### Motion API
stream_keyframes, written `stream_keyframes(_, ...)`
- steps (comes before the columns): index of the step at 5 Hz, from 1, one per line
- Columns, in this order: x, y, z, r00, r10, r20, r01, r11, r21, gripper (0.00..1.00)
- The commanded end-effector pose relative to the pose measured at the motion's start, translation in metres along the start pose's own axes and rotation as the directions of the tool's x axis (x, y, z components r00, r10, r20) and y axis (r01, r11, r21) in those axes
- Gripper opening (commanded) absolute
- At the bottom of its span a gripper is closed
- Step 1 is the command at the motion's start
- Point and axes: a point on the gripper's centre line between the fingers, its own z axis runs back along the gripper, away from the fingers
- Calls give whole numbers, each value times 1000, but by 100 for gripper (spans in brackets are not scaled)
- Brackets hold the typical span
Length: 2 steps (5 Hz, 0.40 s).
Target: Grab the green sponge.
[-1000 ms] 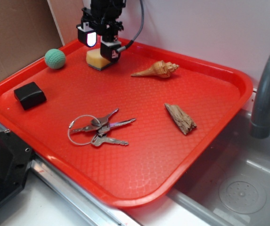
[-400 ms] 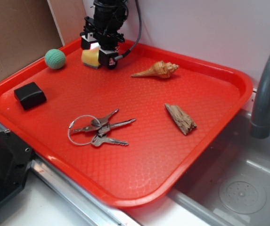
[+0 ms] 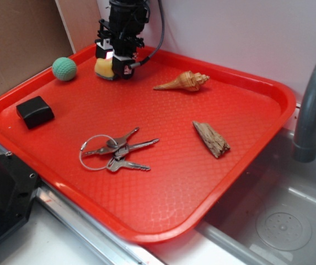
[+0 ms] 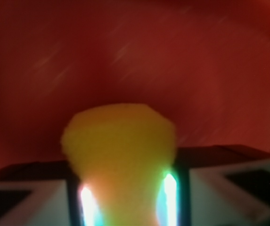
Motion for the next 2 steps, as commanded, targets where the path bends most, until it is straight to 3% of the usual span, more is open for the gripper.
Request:
stream_keyframes(1,-81,-22,114,922,279,268,-265,960,-89,0)
stream_keyframes(2,-121,-19,154,910,306,279,-263,948,-182,0)
